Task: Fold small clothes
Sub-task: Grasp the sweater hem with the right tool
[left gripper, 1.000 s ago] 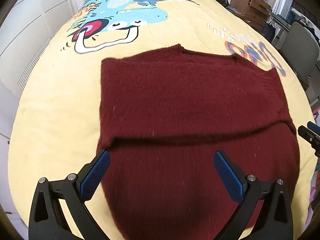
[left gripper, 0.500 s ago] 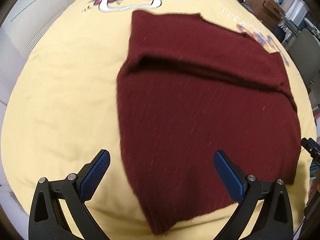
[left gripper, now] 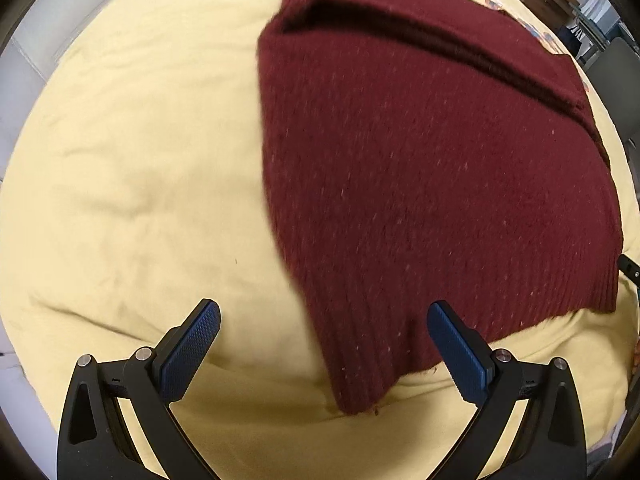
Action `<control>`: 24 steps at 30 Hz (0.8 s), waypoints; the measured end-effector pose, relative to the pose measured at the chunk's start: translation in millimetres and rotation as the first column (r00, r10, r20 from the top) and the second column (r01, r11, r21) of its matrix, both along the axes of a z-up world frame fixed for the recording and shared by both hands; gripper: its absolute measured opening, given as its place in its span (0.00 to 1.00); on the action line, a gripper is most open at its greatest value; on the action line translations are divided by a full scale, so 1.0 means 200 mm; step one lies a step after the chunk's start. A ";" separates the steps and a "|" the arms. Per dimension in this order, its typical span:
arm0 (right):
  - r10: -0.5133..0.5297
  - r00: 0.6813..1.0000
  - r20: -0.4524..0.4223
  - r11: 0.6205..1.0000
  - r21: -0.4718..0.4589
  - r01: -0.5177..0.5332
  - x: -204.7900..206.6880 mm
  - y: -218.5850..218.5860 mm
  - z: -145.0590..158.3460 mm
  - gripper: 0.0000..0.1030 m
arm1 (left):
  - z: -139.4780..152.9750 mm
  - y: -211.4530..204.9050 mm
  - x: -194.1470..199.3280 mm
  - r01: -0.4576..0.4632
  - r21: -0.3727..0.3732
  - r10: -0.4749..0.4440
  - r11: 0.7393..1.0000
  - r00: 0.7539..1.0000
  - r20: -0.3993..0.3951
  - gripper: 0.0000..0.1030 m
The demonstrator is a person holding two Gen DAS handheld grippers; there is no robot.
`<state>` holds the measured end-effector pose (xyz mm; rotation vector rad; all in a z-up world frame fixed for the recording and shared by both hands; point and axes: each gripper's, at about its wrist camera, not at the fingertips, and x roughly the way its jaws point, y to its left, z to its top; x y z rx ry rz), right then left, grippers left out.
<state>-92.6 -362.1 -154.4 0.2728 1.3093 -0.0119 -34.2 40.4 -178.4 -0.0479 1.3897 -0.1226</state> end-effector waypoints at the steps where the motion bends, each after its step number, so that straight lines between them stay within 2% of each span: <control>1: -0.001 1.000 -0.012 1.000 0.008 0.001 0.00 0.00 -0.01 0.94 | -0.01 0.00 0.00 -0.003 -0.010 0.002 1.000 1.000 -0.009 0.99; 5: 0.015 0.999 -0.043 1.000 0.017 -0.014 0.00 0.01 -0.05 0.89 | -0.04 -0.01 0.01 -0.002 -0.044 0.001 0.999 1.000 -0.027 0.99; 7: 0.023 0.998 -0.054 0.999 0.028 -0.021 0.00 0.01 -0.06 0.80 | -0.07 -0.02 0.02 0.004 -0.051 -0.006 0.999 0.999 -0.035 0.98; 9: 0.027 0.996 -0.084 0.999 0.032 -0.025 0.00 0.02 -0.09 0.60 | -0.09 -0.04 0.02 0.019 -0.068 -0.022 0.998 0.999 -0.047 0.95; 10: 0.028 0.995 -0.093 0.999 0.029 -0.025 0.00 0.02 -0.09 0.55 | -0.10 -0.05 0.03 0.032 -0.068 -0.036 0.997 0.998 -0.051 0.88; 11: 0.036 0.994 -0.099 0.998 0.047 -0.031 0.00 0.02 -0.09 0.44 | -0.10 -0.07 0.02 0.051 -0.055 -0.053 0.997 0.997 -0.047 0.78; 12: 0.040 0.994 -0.101 0.997 0.068 -0.034 0.00 0.01 -0.10 0.32 | -0.10 -0.08 0.02 0.066 -0.041 -0.068 0.997 0.997 -0.040 0.73; 14: 0.042 0.993 -0.112 0.994 0.104 -0.031 -0.01 0.00 -0.10 0.18 | -0.08 -0.10 0.02 0.104 -0.040 -0.105 0.994 0.994 -0.024 0.49; 15: 0.044 0.993 -0.113 0.993 0.111 -0.031 -0.01 0.00 -0.10 0.15 | -0.06 -0.11 0.02 0.121 -0.051 -0.122 0.991 0.992 -0.017 0.41; 16: 0.045 0.993 -0.109 0.992 0.119 -0.032 -0.01 -0.01 -0.09 0.14 | -0.05 -0.11 0.02 0.127 -0.053 -0.128 0.991 0.992 -0.014 0.26; 17: 0.048 0.993 -0.104 0.992 0.125 -0.034 -0.02 -0.01 -0.08 0.13 | -0.05 -0.12 0.02 0.132 -0.054 -0.133 0.990 0.991 -0.015 0.17; 20: 0.062 0.995 -0.077 0.991 0.120 -0.052 -0.01 -0.02 -0.02 0.12 | -0.02 -0.12 0.04 0.144 -0.063 -0.145 0.988 0.989 -0.016 0.11; 24: 0.079 0.997 -0.026 0.989 0.124 -0.075 0.02 -0.02 0.10 0.12 | 0.05 -0.11 0.06 0.154 -0.072 -0.154 0.985 0.988 0.007 0.10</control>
